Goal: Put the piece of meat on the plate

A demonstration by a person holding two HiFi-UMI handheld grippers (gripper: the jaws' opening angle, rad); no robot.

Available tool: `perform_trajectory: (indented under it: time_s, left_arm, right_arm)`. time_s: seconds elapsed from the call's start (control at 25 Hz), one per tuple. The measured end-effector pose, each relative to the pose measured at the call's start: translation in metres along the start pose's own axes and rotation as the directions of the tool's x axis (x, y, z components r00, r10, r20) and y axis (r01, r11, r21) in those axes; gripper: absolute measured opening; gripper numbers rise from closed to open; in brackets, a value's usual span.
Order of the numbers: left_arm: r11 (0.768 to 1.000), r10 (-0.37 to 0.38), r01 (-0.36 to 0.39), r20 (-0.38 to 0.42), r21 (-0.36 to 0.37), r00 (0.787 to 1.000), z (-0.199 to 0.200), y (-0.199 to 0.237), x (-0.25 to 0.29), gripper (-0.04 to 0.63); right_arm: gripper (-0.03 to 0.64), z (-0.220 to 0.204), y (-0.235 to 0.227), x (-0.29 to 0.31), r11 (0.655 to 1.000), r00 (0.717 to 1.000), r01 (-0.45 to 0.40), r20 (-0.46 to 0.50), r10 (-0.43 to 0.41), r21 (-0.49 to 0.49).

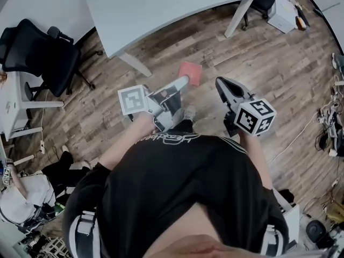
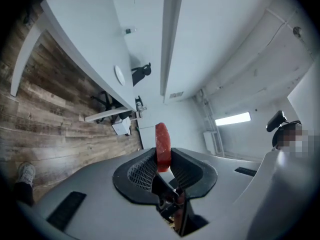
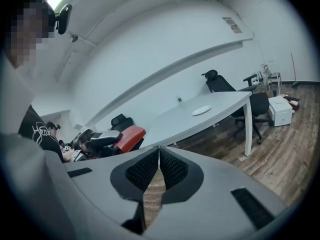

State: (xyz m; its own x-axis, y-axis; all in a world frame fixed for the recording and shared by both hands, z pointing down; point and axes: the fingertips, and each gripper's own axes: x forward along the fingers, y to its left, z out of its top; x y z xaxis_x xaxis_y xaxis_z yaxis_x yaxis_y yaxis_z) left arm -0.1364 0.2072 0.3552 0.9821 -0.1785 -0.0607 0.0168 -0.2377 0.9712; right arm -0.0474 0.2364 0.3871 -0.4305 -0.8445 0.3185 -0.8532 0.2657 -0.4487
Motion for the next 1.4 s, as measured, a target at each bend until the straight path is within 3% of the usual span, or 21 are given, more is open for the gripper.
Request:
perform_trajectory:
  time_s: [0.28,0.36,0.48,0.76,1.08,1.4]
  left_arm:
    - [1.000,0.013,-0.013,-0.008,-0.002,1.000,0.057,0.026,0.035,0.086]
    - [0.996,0.059,-0.057,-0.023,0.070,0.998,0.067,0.038,0.043,0.086]
    - [0.966,0.162,-0.150,-0.038,0.210,0.986,0.081,0.059,0.044,0.086]
    - [0.927,0.257,-0.231,-0.052,0.295,0.965,0.095,0.077,0.053,0.086]
    - [0.874,0.203,-0.161,-0.043,0.459,0.978,0.099,0.054,0.063,0.086]
    - [0.866,0.208,-0.169,-0.032,0.471,0.978,0.109,0.052,0.075,0.086]
  right_arm:
    - [0.014,0.035,-0.033,0.053,1.000,1.000,0.007,-0.022,-0.007,0.009]
    - [0.014,0.041,-0.043,0.062,1.000,0.999,0.017,-0.031,-0.016,0.007]
    - [0.014,0.049,-0.049,0.074,1.000,0.999,0.023,-0.045,-0.023,-0.002]
    - [0.014,0.057,-0.057,0.089,0.999,0.998,0.031,-0.062,-0.033,-0.031]
    - [0.014,0.067,-0.060,0.089,0.997,0.998,0.038,-0.038,-0.040,-0.066]
    - [0.014,0.079,-0.069,0.094,0.997,1.000,0.020,-0.022,-0.022,-0.078]
